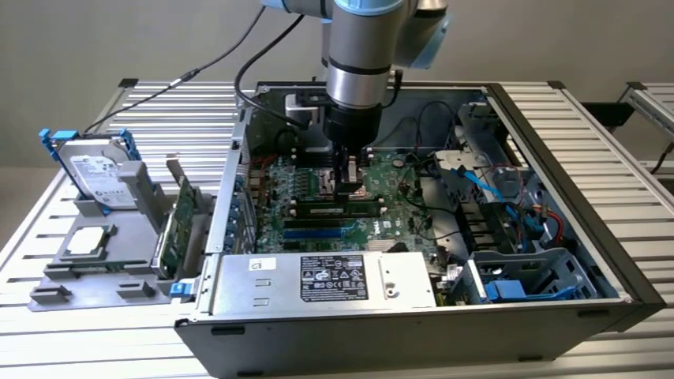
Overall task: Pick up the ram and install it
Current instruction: 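Press down the ram until it locks into place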
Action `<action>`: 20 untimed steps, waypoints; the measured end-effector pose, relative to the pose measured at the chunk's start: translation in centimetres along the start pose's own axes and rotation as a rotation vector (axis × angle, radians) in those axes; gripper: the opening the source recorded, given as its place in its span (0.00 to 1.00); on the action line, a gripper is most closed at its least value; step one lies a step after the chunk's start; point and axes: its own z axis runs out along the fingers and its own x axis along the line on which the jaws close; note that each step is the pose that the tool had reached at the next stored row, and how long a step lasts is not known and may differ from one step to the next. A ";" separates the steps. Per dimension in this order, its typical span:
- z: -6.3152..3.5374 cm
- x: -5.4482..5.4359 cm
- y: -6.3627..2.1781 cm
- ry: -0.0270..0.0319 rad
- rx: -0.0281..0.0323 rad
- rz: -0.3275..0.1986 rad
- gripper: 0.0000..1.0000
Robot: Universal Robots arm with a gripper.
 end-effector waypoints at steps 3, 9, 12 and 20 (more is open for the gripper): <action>0.15 -0.1 -0.03 0.0021 0.0004 0.000 0.11; 0.19 -0.1 -0.02 0.0096 0.0002 0.001 0.11; 0.18 -0.1 -0.02 0.0115 0.0001 0.001 0.11; -1.35 0.1 0.08 0.0115 -0.0071 0.000 0.11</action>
